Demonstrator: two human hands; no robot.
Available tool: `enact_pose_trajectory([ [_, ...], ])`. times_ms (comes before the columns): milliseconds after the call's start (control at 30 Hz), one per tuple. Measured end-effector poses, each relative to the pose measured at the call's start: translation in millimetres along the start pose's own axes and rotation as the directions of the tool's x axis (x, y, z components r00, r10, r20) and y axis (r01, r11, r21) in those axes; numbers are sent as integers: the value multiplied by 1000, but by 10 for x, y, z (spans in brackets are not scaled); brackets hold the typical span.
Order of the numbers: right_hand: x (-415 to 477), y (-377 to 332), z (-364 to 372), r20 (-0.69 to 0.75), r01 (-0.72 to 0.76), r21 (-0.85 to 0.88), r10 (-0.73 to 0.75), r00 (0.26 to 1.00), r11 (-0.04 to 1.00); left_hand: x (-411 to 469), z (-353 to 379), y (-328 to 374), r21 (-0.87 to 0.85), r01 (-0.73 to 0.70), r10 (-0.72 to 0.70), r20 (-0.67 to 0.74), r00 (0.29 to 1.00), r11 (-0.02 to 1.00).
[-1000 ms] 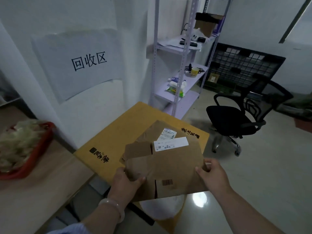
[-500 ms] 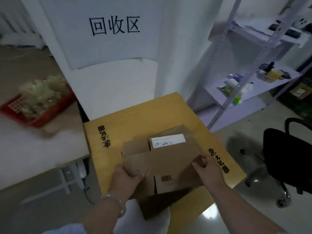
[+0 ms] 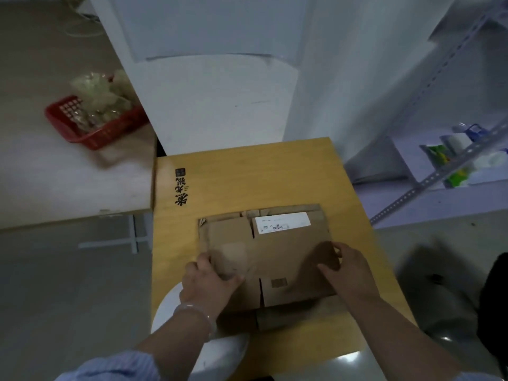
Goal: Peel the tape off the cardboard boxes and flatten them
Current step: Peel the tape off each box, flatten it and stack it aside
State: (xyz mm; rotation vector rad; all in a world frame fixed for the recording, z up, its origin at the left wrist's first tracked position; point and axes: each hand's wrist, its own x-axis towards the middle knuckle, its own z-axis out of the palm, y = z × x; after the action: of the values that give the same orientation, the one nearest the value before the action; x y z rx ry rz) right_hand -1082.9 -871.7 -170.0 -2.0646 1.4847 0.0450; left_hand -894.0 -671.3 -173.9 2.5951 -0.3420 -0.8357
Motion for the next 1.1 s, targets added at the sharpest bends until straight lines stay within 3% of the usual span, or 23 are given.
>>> enact_pose_trajectory([
  [167,-18,-162,-30,-39,179,-193,-190,981,965,-55,-153,-83,133,-227,235,-51,971,965],
  [400,-287,-1067,185,151,532,-156,-513,845,832,-77,-782,-400,373,-381,478,-215,852,846],
  [500,-521,-1564,357,188,680,-191,-654,733,708,-64,-1140,-653,430,-342,487,-294,822,836],
  [667,-996,-2425,718,222,788,-250,-759,613,563,-100,-1782,-1371,427,-263,444,-410,796,865],
  [1100,-2864,-4974,2384,253,933,-139,-899,357,331,-142,-3927,-3850,375,-90,323,-625,710,923],
])
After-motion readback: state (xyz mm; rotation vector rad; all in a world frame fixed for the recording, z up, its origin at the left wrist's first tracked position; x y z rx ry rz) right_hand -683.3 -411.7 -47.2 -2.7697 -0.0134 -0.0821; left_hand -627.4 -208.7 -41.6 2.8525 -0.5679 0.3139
